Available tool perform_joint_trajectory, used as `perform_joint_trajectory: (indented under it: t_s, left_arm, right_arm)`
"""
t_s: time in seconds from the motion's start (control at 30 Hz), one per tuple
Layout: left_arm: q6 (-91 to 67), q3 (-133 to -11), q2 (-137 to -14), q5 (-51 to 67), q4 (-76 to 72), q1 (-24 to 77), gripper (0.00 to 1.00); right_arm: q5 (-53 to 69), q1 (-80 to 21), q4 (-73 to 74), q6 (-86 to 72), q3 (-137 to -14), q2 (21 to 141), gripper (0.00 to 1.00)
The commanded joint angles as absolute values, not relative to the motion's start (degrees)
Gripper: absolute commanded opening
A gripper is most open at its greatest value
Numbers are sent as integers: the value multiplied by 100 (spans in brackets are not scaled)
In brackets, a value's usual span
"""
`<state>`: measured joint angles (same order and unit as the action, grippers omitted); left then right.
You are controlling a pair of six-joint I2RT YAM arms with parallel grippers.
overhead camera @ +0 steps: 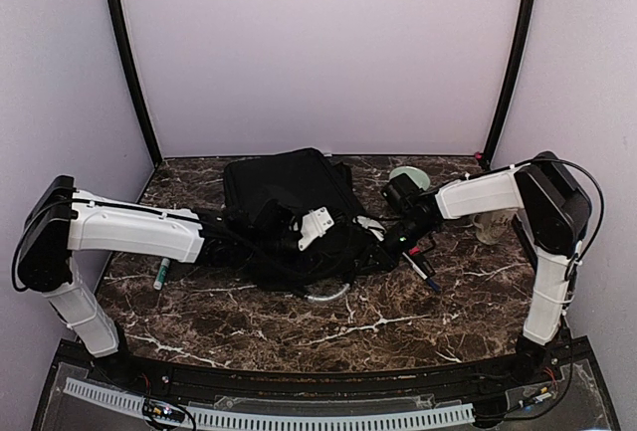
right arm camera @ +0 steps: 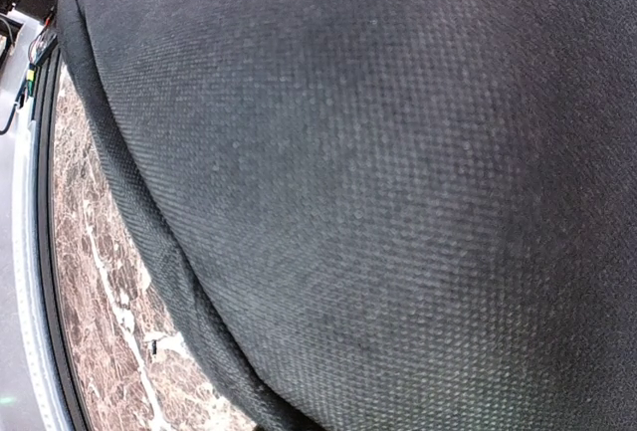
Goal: Pack the student bag
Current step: Hold the largest pocket of the student bag, then unzip the largest pocket of the student bag.
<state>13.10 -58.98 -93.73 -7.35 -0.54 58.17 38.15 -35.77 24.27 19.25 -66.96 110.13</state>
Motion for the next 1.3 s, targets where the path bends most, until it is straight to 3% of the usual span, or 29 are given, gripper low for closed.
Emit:
perform_joint_trajectory:
  t_s: [0.0,0.3,0.33,0.47,0.6,1.27]
  left_arm:
    - [1504,-6436,-9903,-463,-358,5850,56]
    - [1791,-7249,-10849,-161,-273,5847,49]
    - [1812,-7289,-10907,-277,-246,5845,46]
    - [1868,-7281,-10946,-586,-132,5845,17]
    - [1909,-6965,-10662,-566,-58,5845,0]
    - [2212,-4997,-8741,-342,-19,5958,0]
  right_arm:
    - [3757,-3613,2400,1919,-6644,10833,0]
    - [3762,-3621,2417,1933,-6644,10784,0]
    - [3757,-3625,2425,1938,-6642,10786,0]
    - [3760,-3607,2457,1961,-6644,10826,0]
    - [3720,-3489,2472,1905,-6640,10921,0]
    - [2509,-2926,2827,1856,-7229,11347,0]
